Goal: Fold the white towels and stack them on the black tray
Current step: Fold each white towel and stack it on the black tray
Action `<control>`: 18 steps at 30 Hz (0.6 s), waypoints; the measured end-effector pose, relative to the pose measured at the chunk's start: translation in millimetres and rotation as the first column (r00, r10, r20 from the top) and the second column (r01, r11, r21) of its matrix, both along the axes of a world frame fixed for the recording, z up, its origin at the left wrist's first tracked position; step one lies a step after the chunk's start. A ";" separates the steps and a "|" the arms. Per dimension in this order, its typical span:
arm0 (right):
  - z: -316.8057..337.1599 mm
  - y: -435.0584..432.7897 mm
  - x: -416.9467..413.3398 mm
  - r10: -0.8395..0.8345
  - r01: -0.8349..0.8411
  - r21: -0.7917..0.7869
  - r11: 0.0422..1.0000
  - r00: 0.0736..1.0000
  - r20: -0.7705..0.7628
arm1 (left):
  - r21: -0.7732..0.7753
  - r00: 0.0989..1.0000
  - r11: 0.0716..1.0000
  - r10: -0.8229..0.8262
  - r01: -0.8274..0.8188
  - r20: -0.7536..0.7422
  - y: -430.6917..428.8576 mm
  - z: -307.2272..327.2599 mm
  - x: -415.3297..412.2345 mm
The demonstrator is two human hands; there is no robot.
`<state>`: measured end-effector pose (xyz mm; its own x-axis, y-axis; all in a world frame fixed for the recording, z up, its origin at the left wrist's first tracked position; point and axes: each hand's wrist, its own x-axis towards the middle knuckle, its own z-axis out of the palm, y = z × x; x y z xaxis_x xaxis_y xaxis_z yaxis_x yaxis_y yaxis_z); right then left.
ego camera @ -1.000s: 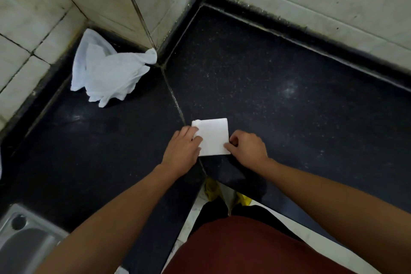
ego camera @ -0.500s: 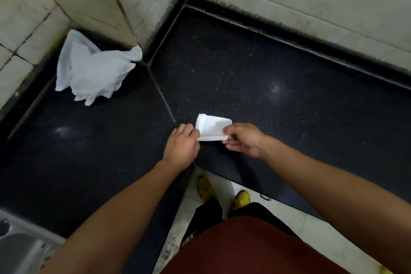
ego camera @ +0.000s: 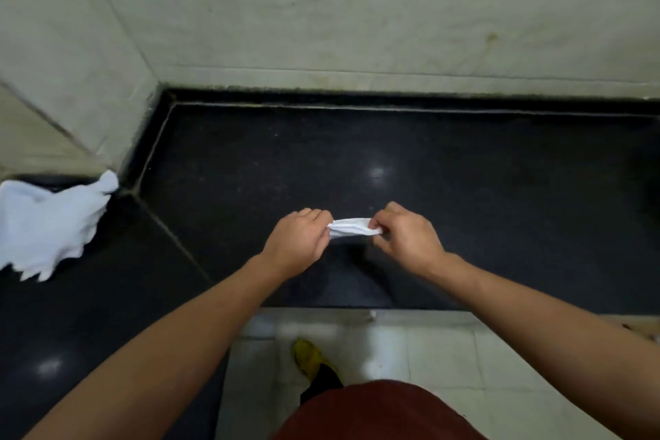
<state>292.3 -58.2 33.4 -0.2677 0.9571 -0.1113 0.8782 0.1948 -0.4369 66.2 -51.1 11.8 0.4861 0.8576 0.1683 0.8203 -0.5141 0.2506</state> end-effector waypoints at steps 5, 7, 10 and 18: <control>19.5 -48.8 112.5 -0.080 0.075 0.127 0.989 0.996 0.032 | -0.025 0.987 0.987 -0.158 0.157 -0.041 -17.2 22.0 107.5; 28.4 -72.0 159.1 -0.125 0.118 0.137 0.984 0.991 0.049 | -0.052 0.973 0.973 -0.228 0.225 -0.046 -25.8 28.2 157.7; 41.6 -104.2 228.9 -0.212 0.196 0.151 0.969 0.973 0.093 | -0.076 0.953 0.950 -0.304 0.303 -0.009 -37.6 38.7 235.4; 70.0 -164.9 380.3 -0.480 0.471 0.128 0.872 0.876 0.042 | -0.254 0.862 0.823 -0.481 0.507 0.161 -49.6 55.8 421.3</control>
<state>672.6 -223.1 103.4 0.2275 0.9738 0.0013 0.9043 -0.2108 -0.3711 487.5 -100.7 67.6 0.8522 0.5228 0.0207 0.4434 -0.7426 0.5019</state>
